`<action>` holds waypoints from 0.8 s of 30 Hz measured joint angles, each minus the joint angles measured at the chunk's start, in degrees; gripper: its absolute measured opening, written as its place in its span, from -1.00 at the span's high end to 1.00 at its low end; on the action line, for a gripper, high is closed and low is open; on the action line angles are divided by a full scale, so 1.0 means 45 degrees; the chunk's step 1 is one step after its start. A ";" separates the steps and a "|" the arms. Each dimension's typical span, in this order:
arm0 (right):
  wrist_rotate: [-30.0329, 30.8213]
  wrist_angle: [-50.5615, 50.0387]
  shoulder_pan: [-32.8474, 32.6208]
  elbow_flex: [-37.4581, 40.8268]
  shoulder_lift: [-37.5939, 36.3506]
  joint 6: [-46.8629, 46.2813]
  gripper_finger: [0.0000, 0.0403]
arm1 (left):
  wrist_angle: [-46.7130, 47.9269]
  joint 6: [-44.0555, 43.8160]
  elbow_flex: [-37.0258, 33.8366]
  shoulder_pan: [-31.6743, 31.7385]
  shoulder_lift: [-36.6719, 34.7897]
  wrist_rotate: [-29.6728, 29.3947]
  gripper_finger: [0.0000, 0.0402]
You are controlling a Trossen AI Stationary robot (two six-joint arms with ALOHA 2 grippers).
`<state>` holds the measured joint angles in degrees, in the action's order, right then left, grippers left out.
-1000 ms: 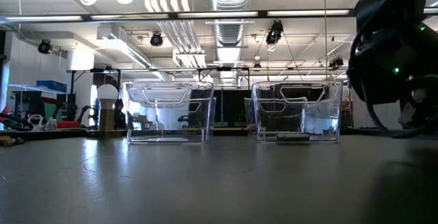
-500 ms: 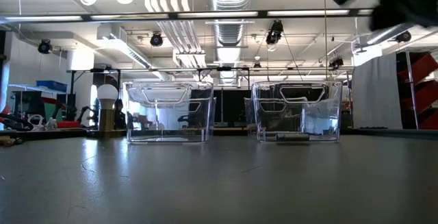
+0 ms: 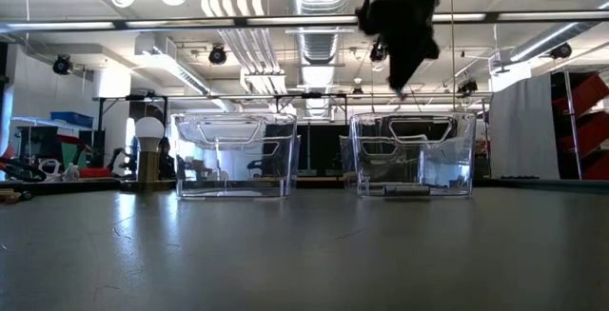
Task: Sort batteries
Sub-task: Put the white battery into the right transparent bin
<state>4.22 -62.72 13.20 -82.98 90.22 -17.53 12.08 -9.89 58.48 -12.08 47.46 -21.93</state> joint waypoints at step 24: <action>-0.1521 0.1137 0.2125 -0.0029 0.4974 0.0807 0.72 | 0.8232 -0.9867 -0.0015 -0.6251 0.1760 0.2432 0.62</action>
<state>-2.62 -57.60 22.76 -83.11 112.60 -13.90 49.13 -54.29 58.41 -40.21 55.39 -10.99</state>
